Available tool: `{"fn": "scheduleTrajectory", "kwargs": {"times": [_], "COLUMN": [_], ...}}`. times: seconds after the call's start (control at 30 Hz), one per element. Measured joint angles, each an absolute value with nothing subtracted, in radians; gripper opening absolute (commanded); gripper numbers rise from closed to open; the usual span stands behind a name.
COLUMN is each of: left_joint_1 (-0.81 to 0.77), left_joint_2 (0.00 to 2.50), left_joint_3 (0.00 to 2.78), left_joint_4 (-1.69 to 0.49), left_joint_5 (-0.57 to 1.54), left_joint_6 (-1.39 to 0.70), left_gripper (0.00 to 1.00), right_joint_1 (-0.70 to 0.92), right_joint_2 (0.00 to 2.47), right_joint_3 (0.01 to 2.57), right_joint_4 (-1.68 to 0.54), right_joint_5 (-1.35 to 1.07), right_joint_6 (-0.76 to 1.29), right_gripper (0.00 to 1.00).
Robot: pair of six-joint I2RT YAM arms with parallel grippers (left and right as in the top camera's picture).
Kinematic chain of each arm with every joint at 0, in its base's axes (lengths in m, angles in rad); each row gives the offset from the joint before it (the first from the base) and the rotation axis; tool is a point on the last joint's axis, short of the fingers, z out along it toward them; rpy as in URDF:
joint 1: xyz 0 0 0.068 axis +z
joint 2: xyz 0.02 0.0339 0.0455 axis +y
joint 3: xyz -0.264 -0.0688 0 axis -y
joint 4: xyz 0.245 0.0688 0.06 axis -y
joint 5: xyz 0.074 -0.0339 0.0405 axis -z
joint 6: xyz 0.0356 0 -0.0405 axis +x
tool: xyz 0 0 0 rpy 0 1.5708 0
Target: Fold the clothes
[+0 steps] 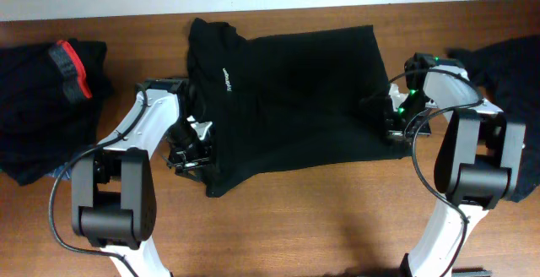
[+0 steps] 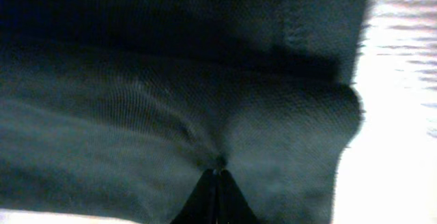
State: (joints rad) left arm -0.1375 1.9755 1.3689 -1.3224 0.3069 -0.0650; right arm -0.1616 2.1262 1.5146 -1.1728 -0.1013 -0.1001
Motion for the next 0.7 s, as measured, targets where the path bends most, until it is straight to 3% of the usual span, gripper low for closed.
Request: {"fn": "scheduleTrajectory", "kwargs": {"times": [0.17,0.23,0.4,0.53,0.7], "left_joint_1": [-0.138,-0.138,-0.138,-0.138,-0.138], "left_joint_2": [1.975,1.975,1.975,1.975,1.975], "left_joint_3": [1.368,1.369,1.369,1.369,1.369], "left_joint_4": [-1.207,-1.175,-1.136,-1.134,-1.131], "left_joint_5": [0.22,0.205,0.182,0.17,0.163], "left_joint_6": [-0.074,-0.076,-0.08,-0.08,-0.08], "left_gripper": [0.5,0.57,0.58,0.59,0.6], "right_joint_1": [-0.18,-0.205,-0.328,-0.385,-0.379], "right_joint_2": [2.114,2.102,2.084,2.084,2.084], "right_joint_3": [1.564,1.565,1.567,1.56,1.53], "right_joint_4": [-1.195,-1.208,-1.276,-1.306,-1.317], "right_joint_5": [-0.097,-0.102,-0.141,-0.168,-0.232], "right_joint_6": [-0.089,-0.078,-0.059,-0.073,-0.108], "right_gripper": [0.04,0.04,0.05,0.32,0.37]}}
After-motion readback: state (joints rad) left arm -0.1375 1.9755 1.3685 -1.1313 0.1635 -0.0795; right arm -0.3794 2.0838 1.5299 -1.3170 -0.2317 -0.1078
